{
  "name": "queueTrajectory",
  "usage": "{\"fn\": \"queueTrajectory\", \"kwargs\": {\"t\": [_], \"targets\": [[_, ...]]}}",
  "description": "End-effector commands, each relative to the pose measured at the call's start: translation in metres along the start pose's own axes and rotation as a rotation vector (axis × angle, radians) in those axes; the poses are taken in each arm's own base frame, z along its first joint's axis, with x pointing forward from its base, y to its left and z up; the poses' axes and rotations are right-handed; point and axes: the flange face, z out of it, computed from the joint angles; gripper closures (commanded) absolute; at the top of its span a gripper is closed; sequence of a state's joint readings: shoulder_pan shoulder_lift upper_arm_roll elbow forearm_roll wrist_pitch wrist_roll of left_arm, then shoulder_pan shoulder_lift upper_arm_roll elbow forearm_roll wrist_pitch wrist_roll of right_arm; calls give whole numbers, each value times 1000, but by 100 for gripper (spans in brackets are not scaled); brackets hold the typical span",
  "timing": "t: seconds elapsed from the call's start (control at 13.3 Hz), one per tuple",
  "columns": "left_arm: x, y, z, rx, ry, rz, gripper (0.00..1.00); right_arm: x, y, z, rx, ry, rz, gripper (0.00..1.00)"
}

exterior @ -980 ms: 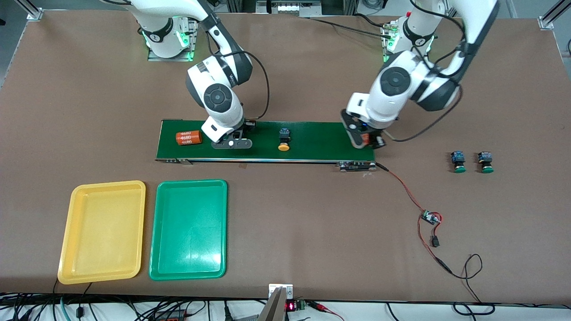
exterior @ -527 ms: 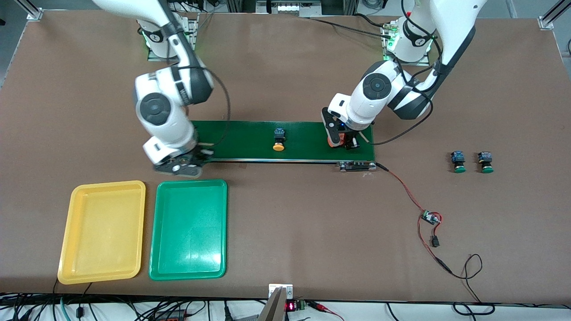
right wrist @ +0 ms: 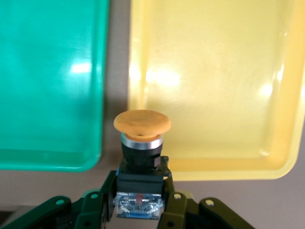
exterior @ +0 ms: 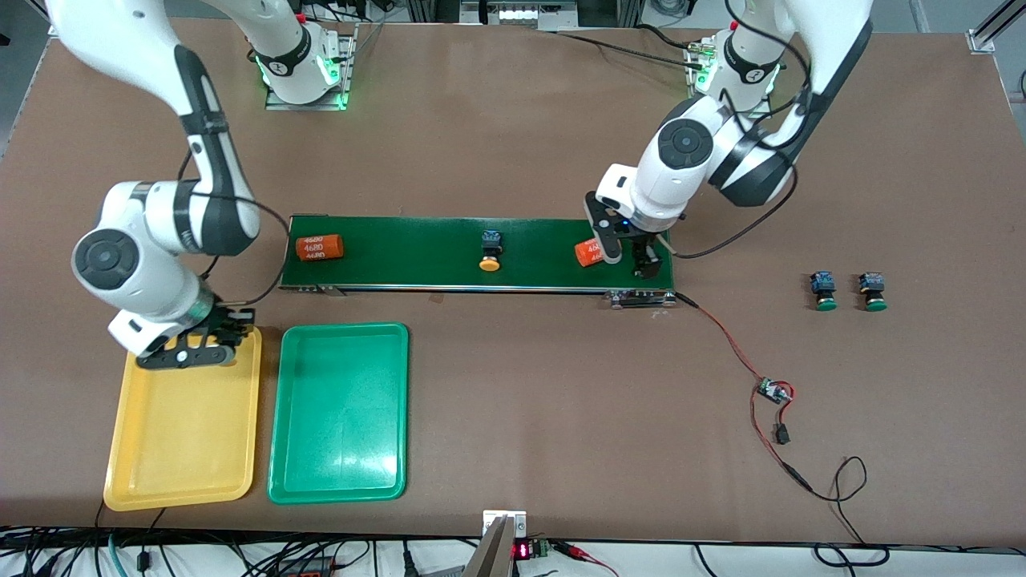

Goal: Sort buttons by color to trays
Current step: 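Lower the yellow button into the yellow tray while the left gripper reaches buttons, then carry a green button onto the belt with the left gripper while the right gripper returns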

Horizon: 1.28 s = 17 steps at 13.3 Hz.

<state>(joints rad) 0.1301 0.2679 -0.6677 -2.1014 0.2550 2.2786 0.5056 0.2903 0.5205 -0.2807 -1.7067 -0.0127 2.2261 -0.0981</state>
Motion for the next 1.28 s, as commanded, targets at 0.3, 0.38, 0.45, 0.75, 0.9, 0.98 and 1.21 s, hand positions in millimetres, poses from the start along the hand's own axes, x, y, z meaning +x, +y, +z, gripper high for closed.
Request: {"fn": "queueTrajectory", "kwargs": {"t": [0.3,0.38,0.45,0.75,0.9,0.98,1.21], "targets": [[-93,-79,-50,-85,-182,-655,0,26,50,68,-18,-11,-96,100],[-119,-98,-46,-120,-177,-778,0,29,54,76,-26,18,-99,100],[-143,-115,-43,-149,-168,-866,0,32,51,82,-27,29,-100,100],[-238,-169,-6,-167,-195,-1068,0,53,53,94,-17,55,-95,100],[-283,-192,24,-156,-198,-1154,0,53,50,96,-13,58,-92,71],[-296,-197,40,-161,-208,-1179,0,54,47,99,-11,55,-68,9],[-337,-214,82,-116,-183,-1239,0,53,45,87,2,53,-42,0]]}}
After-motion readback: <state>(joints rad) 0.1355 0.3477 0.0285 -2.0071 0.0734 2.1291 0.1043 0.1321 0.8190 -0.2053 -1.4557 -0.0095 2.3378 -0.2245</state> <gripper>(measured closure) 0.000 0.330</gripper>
